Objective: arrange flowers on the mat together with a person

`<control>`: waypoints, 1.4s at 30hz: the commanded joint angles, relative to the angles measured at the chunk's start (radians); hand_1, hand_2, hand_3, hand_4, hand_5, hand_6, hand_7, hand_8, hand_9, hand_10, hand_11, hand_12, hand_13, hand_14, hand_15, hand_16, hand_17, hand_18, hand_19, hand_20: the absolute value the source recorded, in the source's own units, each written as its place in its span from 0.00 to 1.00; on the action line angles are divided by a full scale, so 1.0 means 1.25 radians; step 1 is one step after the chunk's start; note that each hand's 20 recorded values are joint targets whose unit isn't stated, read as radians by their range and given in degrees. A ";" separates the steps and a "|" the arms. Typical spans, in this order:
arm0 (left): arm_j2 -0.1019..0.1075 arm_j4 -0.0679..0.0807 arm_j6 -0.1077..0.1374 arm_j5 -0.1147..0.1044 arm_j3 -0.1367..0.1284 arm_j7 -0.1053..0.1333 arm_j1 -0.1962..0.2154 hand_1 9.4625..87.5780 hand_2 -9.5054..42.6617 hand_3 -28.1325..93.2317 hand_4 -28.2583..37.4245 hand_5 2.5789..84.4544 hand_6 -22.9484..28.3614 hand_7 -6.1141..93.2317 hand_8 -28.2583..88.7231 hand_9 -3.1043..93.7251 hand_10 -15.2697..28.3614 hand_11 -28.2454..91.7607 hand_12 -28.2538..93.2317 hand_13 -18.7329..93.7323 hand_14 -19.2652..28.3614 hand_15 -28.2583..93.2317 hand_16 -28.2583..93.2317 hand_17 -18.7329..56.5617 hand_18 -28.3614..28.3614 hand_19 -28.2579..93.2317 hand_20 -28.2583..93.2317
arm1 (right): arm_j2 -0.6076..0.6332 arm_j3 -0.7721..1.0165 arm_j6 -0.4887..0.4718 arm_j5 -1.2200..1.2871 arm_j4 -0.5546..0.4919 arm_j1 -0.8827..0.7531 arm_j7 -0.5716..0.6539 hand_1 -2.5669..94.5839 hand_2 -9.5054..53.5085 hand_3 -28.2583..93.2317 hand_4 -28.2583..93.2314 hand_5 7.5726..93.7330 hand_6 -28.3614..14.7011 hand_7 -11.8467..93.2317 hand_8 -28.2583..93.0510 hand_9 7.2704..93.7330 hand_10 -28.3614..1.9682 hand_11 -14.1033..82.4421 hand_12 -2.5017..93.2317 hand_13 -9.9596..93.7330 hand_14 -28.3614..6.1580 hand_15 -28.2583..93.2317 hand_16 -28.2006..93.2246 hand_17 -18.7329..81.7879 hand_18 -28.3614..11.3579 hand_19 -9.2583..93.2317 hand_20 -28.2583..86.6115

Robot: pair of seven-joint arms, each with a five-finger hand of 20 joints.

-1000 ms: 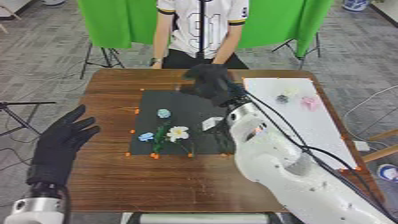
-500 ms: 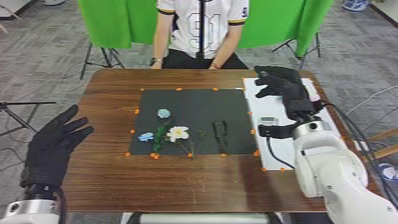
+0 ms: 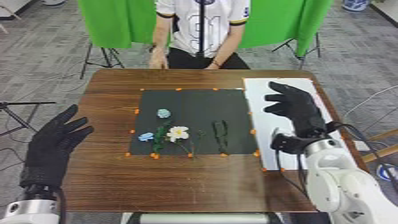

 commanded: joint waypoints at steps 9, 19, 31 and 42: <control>0.002 0.002 0.008 -0.008 0.016 -0.003 -0.003 0.14 0.31 0.89 0.00 0.41 0.59 0.20 0.15 0.37 0.78 0.45 0.31 0.38 0.94 0.68 0.14 0.13 0.90 0.66 0.32 | -0.025 0.024 -0.033 -0.011 -0.013 -0.021 -0.020 0.25 0.21 0.84 0.02 0.50 0.61 0.24 0.14 0.52 0.35 0.34 0.19 0.54 0.30 0.71 0.31 0.28 0.14 0.62 0.39; 0.005 -0.004 0.011 -0.004 0.017 -0.005 0.001 0.14 0.31 0.89 0.00 0.41 0.59 0.20 0.15 0.37 0.79 0.46 0.31 0.38 0.95 0.69 0.14 0.13 0.90 0.67 0.33 | -0.039 0.027 -0.050 0.013 -0.008 -0.015 -0.014 0.25 0.21 0.84 0.02 0.50 0.61 0.23 0.14 0.52 0.35 0.34 0.19 0.54 0.30 0.71 0.31 0.28 0.14 0.61 0.40; 0.001 -0.004 0.012 -0.003 0.022 -0.014 0.000 0.14 0.30 0.89 0.00 0.41 0.59 0.20 0.15 0.38 0.79 0.47 0.31 0.38 0.96 0.70 0.14 0.13 0.90 0.67 0.33 | -0.042 0.025 -0.053 0.009 -0.006 -0.022 -0.006 0.25 0.21 0.84 0.02 0.50 0.61 0.23 0.14 0.52 0.35 0.34 0.19 0.54 0.30 0.71 0.31 0.28 0.14 0.61 0.40; 0.000 -0.003 0.014 -0.001 0.026 -0.018 -0.004 0.15 0.30 0.89 0.00 0.41 0.59 0.20 0.15 0.38 0.79 0.47 0.31 0.38 0.96 0.71 0.14 0.14 0.90 0.67 0.33 | -0.046 0.025 -0.061 0.018 -0.005 -0.021 -0.003 0.25 0.21 0.84 0.02 0.50 0.61 0.24 0.14 0.52 0.35 0.34 0.19 0.54 0.30 0.71 0.31 0.28 0.14 0.61 0.40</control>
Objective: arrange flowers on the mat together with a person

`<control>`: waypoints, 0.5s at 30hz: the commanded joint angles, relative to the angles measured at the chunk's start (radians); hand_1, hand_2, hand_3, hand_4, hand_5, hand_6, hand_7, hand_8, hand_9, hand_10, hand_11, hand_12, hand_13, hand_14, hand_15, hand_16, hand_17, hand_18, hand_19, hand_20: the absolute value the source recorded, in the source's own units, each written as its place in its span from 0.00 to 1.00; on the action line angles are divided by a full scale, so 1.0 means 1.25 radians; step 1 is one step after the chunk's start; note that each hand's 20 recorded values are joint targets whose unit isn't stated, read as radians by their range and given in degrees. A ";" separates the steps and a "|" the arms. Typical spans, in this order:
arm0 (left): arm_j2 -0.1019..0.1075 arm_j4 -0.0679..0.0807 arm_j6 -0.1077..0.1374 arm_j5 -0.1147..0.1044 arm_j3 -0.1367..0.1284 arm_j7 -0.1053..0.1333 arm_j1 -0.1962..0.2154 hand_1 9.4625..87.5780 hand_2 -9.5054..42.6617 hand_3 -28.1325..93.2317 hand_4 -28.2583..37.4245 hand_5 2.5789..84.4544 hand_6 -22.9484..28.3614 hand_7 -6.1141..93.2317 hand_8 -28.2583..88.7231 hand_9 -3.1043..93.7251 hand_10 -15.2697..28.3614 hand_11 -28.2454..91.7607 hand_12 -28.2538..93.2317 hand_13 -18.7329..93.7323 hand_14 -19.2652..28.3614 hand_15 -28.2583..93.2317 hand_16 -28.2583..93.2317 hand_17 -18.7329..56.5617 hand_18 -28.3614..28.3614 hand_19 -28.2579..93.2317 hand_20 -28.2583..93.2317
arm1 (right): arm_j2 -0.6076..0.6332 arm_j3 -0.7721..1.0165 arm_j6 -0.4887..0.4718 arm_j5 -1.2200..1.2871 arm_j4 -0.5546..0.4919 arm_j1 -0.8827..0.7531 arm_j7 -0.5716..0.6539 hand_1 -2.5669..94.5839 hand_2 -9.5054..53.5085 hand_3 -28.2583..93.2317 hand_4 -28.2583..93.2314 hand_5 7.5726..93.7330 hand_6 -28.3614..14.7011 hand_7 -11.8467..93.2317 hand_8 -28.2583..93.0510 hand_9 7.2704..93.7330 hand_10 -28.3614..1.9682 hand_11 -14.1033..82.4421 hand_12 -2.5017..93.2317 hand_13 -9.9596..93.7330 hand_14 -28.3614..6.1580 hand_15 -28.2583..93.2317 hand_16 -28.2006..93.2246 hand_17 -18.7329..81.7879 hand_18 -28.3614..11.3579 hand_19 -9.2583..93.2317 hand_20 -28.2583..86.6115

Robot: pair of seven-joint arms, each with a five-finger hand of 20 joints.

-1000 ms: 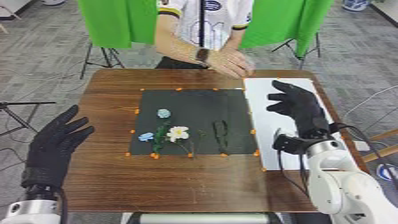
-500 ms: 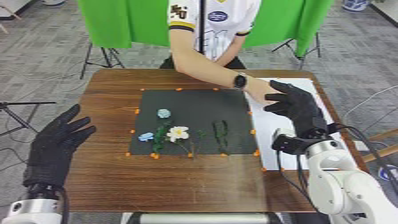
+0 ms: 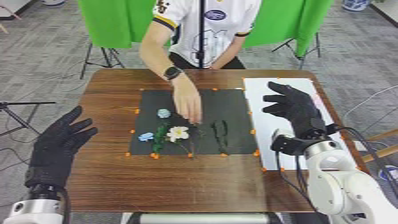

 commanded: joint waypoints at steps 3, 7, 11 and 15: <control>-0.004 -0.001 0.007 0.003 0.007 -0.007 0.007 0.15 0.30 0.89 0.00 0.41 0.59 0.21 0.15 0.38 0.79 0.47 0.31 0.38 0.96 0.71 0.14 0.13 0.90 0.67 0.33 | -0.009 0.001 -0.008 0.006 -0.002 -0.010 -0.003 0.25 0.22 0.84 0.02 0.50 0.61 0.24 0.14 0.52 0.35 0.34 0.19 0.54 0.30 0.71 0.31 0.28 0.14 0.61 0.40; -0.002 0.000 0.006 0.001 0.009 -0.006 0.006 0.15 0.30 0.89 0.00 0.41 0.59 0.21 0.15 0.38 0.79 0.47 0.31 0.38 0.96 0.71 0.14 0.13 0.90 0.67 0.33 | -0.007 0.001 -0.008 0.002 -0.002 -0.011 -0.001 0.25 0.22 0.84 0.02 0.50 0.61 0.24 0.14 0.52 0.35 0.34 0.19 0.54 0.30 0.71 0.31 0.28 0.14 0.61 0.40; 0.003 0.002 0.009 -0.003 0.012 -0.003 0.003 0.15 0.30 0.89 0.00 0.41 0.60 0.21 0.15 0.38 0.80 0.47 0.31 0.38 0.96 0.71 0.13 0.13 0.90 0.67 0.33 | -0.005 -0.001 -0.008 0.003 0.000 -0.008 -0.001 0.25 0.22 0.84 0.02 0.50 0.61 0.24 0.14 0.52 0.35 0.34 0.19 0.54 0.30 0.71 0.31 0.28 0.14 0.61 0.40; 0.008 0.003 0.011 -0.006 0.017 0.002 0.002 0.15 0.30 0.89 0.00 0.41 0.60 0.21 0.15 0.38 0.80 0.47 0.31 0.38 0.96 0.71 0.13 0.13 0.90 0.67 0.33 | -0.005 0.000 -0.012 -0.004 0.003 -0.004 0.002 0.25 0.22 0.84 0.02 0.50 0.61 0.24 0.14 0.52 0.35 0.34 0.19 0.54 0.30 0.71 0.31 0.28 0.14 0.61 0.40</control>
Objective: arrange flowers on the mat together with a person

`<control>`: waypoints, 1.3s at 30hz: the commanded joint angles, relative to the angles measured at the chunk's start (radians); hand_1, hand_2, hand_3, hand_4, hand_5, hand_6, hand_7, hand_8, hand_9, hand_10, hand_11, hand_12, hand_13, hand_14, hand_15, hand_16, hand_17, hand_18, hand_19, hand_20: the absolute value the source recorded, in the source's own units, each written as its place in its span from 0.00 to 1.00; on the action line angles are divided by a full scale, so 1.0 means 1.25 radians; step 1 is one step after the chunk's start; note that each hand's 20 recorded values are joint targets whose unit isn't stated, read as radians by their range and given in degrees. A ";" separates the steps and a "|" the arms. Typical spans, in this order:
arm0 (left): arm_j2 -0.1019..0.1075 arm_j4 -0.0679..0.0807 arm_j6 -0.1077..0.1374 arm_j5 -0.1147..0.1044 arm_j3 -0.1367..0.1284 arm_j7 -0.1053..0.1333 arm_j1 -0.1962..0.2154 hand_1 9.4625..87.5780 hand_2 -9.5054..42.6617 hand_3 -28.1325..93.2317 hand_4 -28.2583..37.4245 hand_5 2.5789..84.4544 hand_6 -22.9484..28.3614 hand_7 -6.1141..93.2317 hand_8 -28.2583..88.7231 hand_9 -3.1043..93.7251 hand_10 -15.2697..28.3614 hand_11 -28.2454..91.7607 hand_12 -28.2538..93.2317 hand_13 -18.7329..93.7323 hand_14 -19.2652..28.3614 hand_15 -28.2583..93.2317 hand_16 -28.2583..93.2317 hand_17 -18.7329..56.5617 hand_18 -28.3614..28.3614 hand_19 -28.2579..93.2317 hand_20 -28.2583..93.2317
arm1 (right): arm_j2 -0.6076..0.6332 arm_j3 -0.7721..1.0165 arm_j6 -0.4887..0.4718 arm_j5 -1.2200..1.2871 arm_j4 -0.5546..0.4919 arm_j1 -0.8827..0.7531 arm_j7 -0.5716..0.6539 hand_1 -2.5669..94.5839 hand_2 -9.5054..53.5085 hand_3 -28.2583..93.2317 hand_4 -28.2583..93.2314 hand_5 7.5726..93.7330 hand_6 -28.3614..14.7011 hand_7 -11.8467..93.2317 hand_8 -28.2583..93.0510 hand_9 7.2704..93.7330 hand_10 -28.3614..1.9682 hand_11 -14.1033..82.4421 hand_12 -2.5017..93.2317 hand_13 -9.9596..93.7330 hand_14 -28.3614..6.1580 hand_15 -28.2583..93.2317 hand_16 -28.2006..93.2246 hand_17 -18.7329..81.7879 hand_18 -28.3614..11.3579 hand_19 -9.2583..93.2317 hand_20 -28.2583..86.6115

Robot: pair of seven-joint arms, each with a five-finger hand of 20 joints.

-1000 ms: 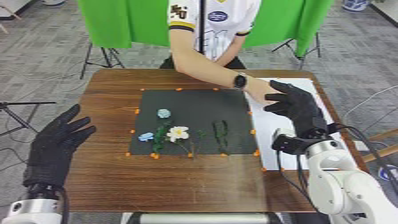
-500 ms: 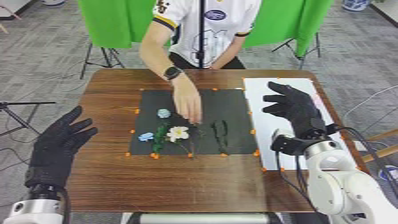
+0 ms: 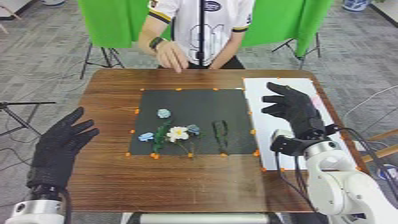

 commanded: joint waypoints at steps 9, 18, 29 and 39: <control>0.021 0.003 0.015 -0.013 0.014 0.010 0.004 0.15 0.30 0.89 0.00 0.41 0.60 0.21 0.15 0.38 0.80 0.47 0.31 0.38 0.96 0.71 0.13 0.13 0.90 0.67 0.33 | 0.027 0.017 0.003 -0.040 0.019 0.016 0.018 0.25 0.22 0.84 0.02 0.50 0.61 0.24 0.14 0.52 0.35 0.34 0.19 0.54 0.30 0.71 0.31 0.28 0.14 0.62 0.41; 0.030 0.002 0.023 -0.018 0.023 0.024 0.008 0.15 0.30 0.89 0.00 0.41 0.60 0.21 0.15 0.38 0.80 0.48 0.31 0.38 0.96 0.71 0.13 0.13 0.90 0.67 0.33 | 0.088 0.064 0.028 -0.112 0.060 0.049 0.043 0.25 0.22 0.85 0.02 0.50 0.61 0.23 0.14 0.51 0.34 0.34 0.19 0.54 0.29 0.71 0.31 0.30 0.14 0.63 0.41; 0.041 0.003 0.028 -0.025 0.031 0.050 0.010 0.15 0.30 0.89 0.00 0.41 0.60 0.21 0.15 0.38 0.80 0.48 0.31 0.38 0.96 0.71 0.13 0.13 0.90 0.67 0.33 | 0.205 -0.066 0.026 -0.454 0.216 0.289 0.307 0.29 0.17 0.86 0.03 0.46 0.62 0.23 0.15 0.45 0.32 0.32 0.19 0.55 0.32 0.73 0.31 0.32 0.13 0.65 0.40; 0.037 0.003 0.025 -0.021 0.040 0.048 -0.006 0.16 0.30 0.89 0.00 0.41 0.60 0.21 0.15 0.38 0.80 0.48 0.31 0.38 0.96 0.71 0.13 0.13 0.90 0.67 0.33 | 0.262 -0.268 -0.074 -0.728 0.374 0.476 0.499 0.31 0.14 0.85 0.03 0.42 0.65 0.25 0.14 0.41 0.32 0.30 0.19 0.55 0.36 0.73 0.30 0.34 0.15 0.67 0.39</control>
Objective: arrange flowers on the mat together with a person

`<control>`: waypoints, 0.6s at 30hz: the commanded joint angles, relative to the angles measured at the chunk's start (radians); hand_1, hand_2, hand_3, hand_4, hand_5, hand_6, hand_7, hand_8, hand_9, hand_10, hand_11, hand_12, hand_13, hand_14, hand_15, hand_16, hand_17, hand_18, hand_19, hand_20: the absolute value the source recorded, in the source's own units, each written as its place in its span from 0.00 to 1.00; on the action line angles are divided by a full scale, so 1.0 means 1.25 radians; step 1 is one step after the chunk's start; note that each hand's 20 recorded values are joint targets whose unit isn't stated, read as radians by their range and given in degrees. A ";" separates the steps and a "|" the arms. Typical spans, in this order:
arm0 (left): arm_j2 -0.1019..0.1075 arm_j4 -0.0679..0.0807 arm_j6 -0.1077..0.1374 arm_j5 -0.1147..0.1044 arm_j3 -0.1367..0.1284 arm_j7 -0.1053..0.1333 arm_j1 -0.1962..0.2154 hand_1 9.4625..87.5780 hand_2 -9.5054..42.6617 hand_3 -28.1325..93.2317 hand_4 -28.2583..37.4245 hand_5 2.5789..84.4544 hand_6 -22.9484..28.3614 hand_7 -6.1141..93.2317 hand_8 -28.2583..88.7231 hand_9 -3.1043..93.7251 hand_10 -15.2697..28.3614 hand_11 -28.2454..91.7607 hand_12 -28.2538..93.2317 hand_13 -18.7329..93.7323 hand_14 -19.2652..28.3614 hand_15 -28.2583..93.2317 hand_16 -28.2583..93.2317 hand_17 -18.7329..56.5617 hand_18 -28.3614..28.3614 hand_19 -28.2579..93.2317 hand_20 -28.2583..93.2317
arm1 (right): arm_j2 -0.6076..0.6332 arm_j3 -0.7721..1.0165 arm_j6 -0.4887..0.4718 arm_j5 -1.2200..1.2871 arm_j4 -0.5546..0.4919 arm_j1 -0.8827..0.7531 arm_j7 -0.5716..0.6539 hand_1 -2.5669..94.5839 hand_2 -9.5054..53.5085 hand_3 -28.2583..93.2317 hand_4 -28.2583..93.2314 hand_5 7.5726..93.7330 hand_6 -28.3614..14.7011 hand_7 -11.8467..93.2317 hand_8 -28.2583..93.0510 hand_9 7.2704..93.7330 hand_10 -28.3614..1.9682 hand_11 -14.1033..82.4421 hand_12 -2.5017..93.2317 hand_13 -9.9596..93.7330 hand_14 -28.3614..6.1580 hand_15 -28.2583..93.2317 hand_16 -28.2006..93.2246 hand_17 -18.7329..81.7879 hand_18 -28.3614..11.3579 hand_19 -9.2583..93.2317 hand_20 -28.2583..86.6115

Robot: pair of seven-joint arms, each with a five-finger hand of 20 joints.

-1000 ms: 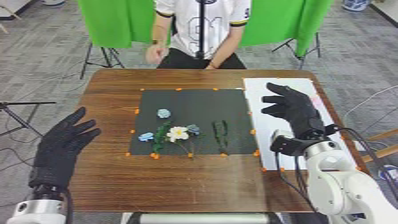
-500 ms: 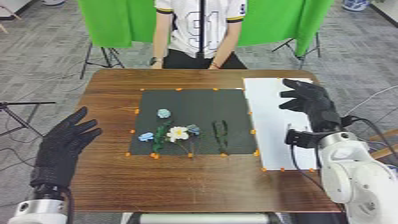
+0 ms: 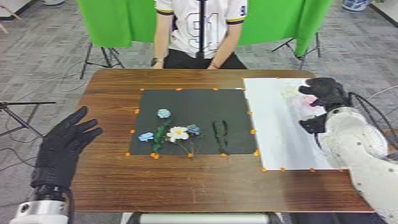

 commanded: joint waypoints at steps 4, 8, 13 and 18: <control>-0.007 0.002 0.001 0.000 0.005 -0.005 -0.003 0.16 0.30 0.89 0.00 0.41 0.60 0.21 0.15 0.38 0.80 0.48 0.31 0.38 0.96 0.71 0.13 0.13 0.90 0.67 0.33 | 0.038 -0.095 -0.104 -0.151 0.109 0.146 0.115 0.32 0.12 0.86 0.03 0.42 0.67 0.25 0.14 0.41 0.33 0.29 0.19 0.56 0.37 0.73 0.30 0.34 0.16 0.68 0.38; -0.015 0.003 -0.005 -0.002 0.000 0.002 0.005 0.16 0.30 0.89 0.00 0.41 0.60 0.21 0.15 0.38 0.80 0.48 0.31 0.38 0.96 0.71 0.13 0.13 0.90 0.67 0.33 | 0.041 -0.124 -0.147 -0.176 0.138 0.166 0.116 0.32 0.11 0.86 0.02 0.41 0.68 0.25 0.14 0.40 0.33 0.29 0.19 0.55 0.38 0.73 0.30 0.34 0.18 0.68 0.38; -0.020 0.006 -0.012 0.004 0.001 -0.009 -0.015 0.15 0.29 0.89 0.00 0.41 0.60 0.21 0.15 0.38 0.80 0.48 0.31 0.38 0.96 0.71 0.13 0.13 0.90 0.67 0.33 | 0.039 -0.165 -0.171 -0.183 0.173 0.193 0.110 0.33 0.10 0.86 0.02 0.41 0.69 0.26 0.13 0.39 0.34 0.29 0.19 0.55 0.39 0.73 0.30 0.34 0.21 0.68 0.37; -0.024 0.005 -0.014 0.004 0.000 -0.006 -0.018 0.15 0.29 0.89 0.00 0.41 0.60 0.21 0.15 0.38 0.80 0.48 0.31 0.38 0.96 0.71 0.13 0.13 0.90 0.67 0.33 | 0.034 -0.190 -0.180 -0.185 0.198 0.213 0.106 0.34 0.10 0.86 0.02 0.42 0.70 0.27 0.13 0.40 0.35 0.30 0.19 0.56 0.41 0.73 0.30 0.34 0.22 0.68 0.37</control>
